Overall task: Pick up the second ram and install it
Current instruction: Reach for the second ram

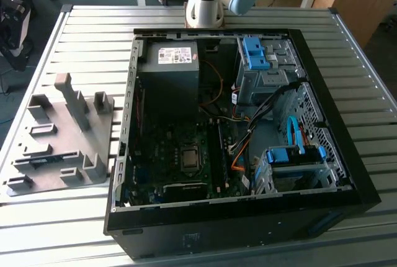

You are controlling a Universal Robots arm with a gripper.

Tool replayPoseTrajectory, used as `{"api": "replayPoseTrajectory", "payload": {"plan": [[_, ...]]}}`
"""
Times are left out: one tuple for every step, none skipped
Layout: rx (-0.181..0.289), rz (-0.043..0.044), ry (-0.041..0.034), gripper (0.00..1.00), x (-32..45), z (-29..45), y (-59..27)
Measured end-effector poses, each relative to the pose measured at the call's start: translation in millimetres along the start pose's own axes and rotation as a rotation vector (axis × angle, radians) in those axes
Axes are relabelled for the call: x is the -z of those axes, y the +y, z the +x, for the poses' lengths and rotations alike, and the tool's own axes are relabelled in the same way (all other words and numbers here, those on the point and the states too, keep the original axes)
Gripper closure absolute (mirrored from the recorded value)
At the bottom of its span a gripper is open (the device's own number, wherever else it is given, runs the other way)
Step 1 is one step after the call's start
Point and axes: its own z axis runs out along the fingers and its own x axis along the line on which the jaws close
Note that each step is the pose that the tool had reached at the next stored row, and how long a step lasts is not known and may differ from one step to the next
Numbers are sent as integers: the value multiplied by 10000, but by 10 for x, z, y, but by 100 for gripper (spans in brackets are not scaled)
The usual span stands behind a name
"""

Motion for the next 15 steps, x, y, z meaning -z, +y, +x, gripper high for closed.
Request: {"api": "replayPoseTrajectory", "payload": {"plan": [[0, 0, 0, 90, -8, 0, -4], [0, 0, -1, 90, -15, 0, -6], [1, 0, 0, 90, -23, 0, -10], [1, 0, 0, 90, -31, -1, -14], [1, 0, 0, 90, -40, -1, -18], [1, 1, 0, 90, -49, 0, -22], [0, 0, 0, 90, -58, 0, -26], [0, 1, 1, 90, -67, 0, -29], [1, 0, 0, 90, -78, 0, -33], [0, 0, 0, 90, -87, 0, -36], [0, 0, 0, 90, -97, 0, -39], [1, 0, 0, 90, -106, 0, -43], [1, 0, -1, 90, -115, 0, -46], [0, 0, 0, 90, -122, 0, -48], [0, 0, 0, 90, -129, 0, -51]]}}
